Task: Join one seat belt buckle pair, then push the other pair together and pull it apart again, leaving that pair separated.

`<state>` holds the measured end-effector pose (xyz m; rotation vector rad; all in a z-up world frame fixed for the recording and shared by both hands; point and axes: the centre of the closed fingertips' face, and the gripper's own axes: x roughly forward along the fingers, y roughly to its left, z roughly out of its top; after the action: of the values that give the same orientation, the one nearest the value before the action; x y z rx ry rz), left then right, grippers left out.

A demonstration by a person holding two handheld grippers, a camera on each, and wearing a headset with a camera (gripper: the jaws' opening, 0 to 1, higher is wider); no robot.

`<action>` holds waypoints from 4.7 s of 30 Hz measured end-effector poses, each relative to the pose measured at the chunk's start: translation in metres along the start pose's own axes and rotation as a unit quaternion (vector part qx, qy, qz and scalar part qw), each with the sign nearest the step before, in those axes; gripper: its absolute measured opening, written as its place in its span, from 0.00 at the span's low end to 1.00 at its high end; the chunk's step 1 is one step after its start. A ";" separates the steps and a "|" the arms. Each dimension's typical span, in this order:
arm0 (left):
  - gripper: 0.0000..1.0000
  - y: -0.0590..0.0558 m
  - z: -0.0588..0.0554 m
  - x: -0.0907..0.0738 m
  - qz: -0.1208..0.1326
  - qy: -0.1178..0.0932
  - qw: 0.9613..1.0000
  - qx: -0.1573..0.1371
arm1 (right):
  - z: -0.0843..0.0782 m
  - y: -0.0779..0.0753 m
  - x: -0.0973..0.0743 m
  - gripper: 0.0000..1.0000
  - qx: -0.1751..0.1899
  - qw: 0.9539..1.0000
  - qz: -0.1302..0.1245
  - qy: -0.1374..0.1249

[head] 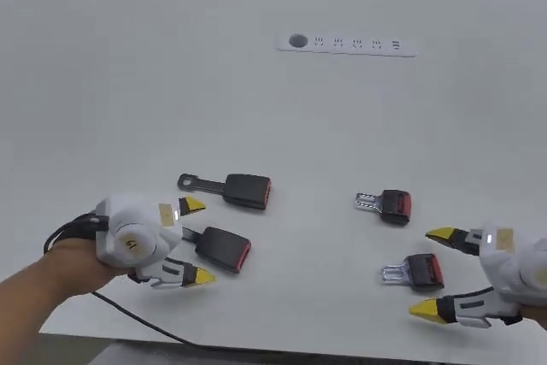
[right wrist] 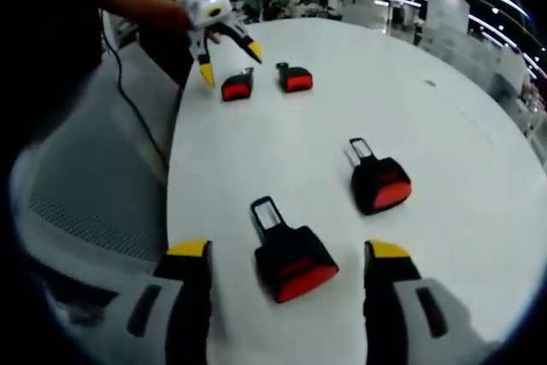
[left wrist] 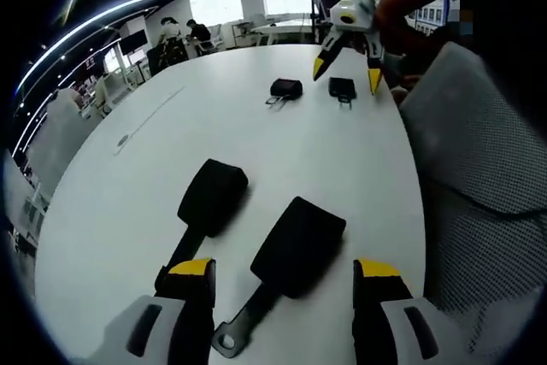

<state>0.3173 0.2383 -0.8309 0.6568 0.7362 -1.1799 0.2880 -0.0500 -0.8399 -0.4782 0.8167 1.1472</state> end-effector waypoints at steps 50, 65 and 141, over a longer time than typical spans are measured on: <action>0.36 -0.003 -0.008 0.019 -0.048 0.034 0.998 0.005 | -0.014 -0.003 -0.002 0.36 -0.030 0.999 0.041 0.007; 0.36 -0.003 -0.009 0.020 -0.058 0.046 0.997 0.014 | 0.006 0.001 0.017 0.36 -0.036 0.999 0.040 -0.007; 0.34 -0.004 -0.009 0.021 -0.068 0.070 0.994 0.038 | 0.147 0.058 0.142 0.34 -0.057 0.997 0.047 -0.040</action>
<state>0.3160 0.2322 -0.8533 0.7692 0.8687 -1.3012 0.3065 0.1615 -0.8536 -0.4894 0.7133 1.2959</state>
